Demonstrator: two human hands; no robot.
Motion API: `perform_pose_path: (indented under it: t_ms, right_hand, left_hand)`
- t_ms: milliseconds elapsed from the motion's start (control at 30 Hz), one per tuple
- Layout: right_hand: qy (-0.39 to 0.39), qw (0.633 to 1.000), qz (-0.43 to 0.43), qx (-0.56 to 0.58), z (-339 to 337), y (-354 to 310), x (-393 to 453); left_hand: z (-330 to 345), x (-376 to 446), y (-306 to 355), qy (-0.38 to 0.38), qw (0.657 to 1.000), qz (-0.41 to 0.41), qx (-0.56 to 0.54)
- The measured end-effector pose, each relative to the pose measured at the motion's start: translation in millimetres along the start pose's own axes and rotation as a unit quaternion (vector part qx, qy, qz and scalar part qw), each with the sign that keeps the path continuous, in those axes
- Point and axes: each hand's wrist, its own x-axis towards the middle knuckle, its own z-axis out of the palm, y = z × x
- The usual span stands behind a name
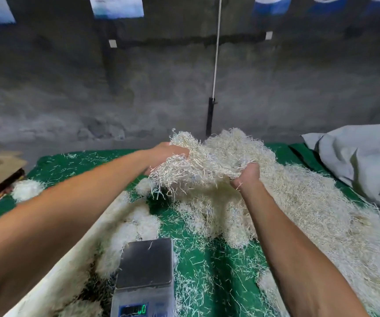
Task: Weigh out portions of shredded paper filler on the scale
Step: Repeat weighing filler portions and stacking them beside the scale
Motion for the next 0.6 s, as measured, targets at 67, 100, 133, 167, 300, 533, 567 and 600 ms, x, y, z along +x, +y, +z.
perform_pose_path:
  t_ms: [67,100,133,167,300,533,567,600]
  right_hand:
    - [0.034,0.980,-0.129,-0.146,1.6,9.1,4.4]
    - [0.024,0.945,-0.216,-0.242,-0.2,14.5,6.1]
    - [-0.023,0.895,-0.289,-0.339,-1.6,19.3,4.2]
    - [-0.074,0.816,-0.355,-0.450,-3.1,26.1,6.5]
    - [-0.171,0.418,-0.494,-0.743,-11.3,47.2,16.9]
    - [-0.049,0.499,-0.351,-0.791,-3.9,45.3,34.8]
    - [-0.040,0.529,-0.331,-0.781,1.7,47.6,38.5]
    - [-0.030,0.550,-0.313,-0.774,3.2,48.3,43.6]
  left_hand:
    - [2.2,8.4,-4.3,0.007,1.000,-0.011,-0.006]
    - [4.0,13.8,-7.1,0.014,1.000,-0.015,-0.019]
    - [5.9,18.1,-9.1,0.022,0.999,-0.018,-0.034]
    - [7.4,22.7,-10.0,0.028,0.998,-0.021,-0.048]
    - [9.9,33.9,-10.8,0.007,0.992,-0.032,-0.120]
    - [80.2,30.5,-8.6,-0.038,0.997,-0.019,-0.069]
    - [89.6,30.0,-6.3,-0.036,0.996,-0.025,-0.083]
    - [94.9,28.7,-4.4,-0.032,0.994,-0.031,-0.099]
